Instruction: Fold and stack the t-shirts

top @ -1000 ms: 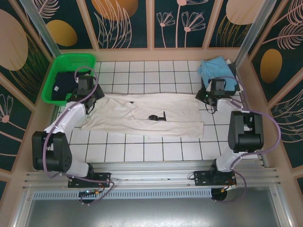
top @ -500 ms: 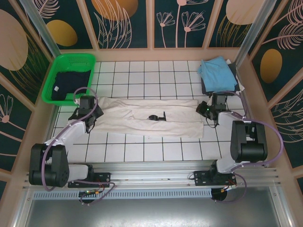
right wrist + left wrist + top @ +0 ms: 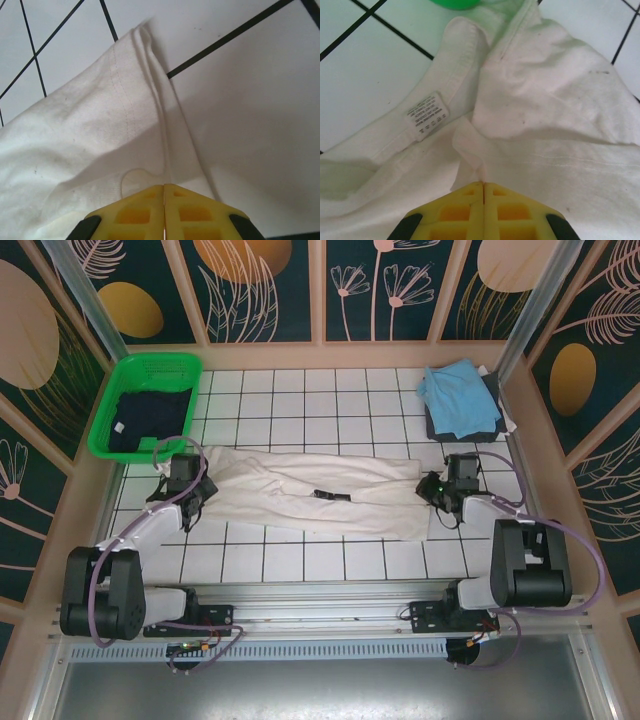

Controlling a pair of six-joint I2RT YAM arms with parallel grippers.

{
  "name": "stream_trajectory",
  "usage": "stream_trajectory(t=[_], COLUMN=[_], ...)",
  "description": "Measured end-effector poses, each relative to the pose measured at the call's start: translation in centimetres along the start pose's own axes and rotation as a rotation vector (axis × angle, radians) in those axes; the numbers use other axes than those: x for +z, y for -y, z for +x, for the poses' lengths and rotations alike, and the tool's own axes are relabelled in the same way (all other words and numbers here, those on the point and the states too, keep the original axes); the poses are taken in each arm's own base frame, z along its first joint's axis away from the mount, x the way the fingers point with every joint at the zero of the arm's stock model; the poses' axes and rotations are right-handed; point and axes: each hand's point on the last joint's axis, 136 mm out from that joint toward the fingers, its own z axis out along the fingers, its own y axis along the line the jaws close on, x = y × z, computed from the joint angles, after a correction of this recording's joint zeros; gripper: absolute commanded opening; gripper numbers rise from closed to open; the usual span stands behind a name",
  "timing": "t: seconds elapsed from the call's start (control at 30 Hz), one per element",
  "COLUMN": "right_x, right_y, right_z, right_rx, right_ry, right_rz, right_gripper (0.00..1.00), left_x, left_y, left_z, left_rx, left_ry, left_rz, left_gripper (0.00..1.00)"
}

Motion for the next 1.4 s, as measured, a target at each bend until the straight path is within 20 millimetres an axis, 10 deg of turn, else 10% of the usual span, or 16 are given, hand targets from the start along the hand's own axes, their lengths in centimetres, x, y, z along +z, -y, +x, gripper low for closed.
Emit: stream_trajectory(t=[0.33, 0.63, 0.87, 1.03, 1.4], right_x=[-3.0, -4.1, 0.4, 4.1, 6.4], right_y=[-1.0, -1.5, -5.3, -2.9, -1.5], right_z=[-0.1, 1.1, 2.5, 2.1, -5.2], right_rx=[0.003, -0.007, -0.142, -0.141, -0.112], right_ry=[0.046, 0.018, -0.092, -0.120, -0.001], right_rz=[-0.027, -0.023, 0.015, 0.138, 0.173], right_gripper=[0.28, 0.40, 0.34, 0.33, 0.34], left_x=[0.6, 1.5, 0.6, -1.5, 2.2], left_y=[-1.6, -3.1, -2.8, -1.7, 2.8], left_z=[0.7, 2.0, 0.9, -2.4, -0.9], left_rx=[-0.040, -0.049, -0.041, -0.046, 0.063], left_ry=[-0.013, -0.058, -0.042, 0.050, -0.073], left_rz=[-0.079, -0.151, -0.165, -0.144, -0.010], left_gripper=[0.00, 0.37, 0.54, 0.59, 0.59])
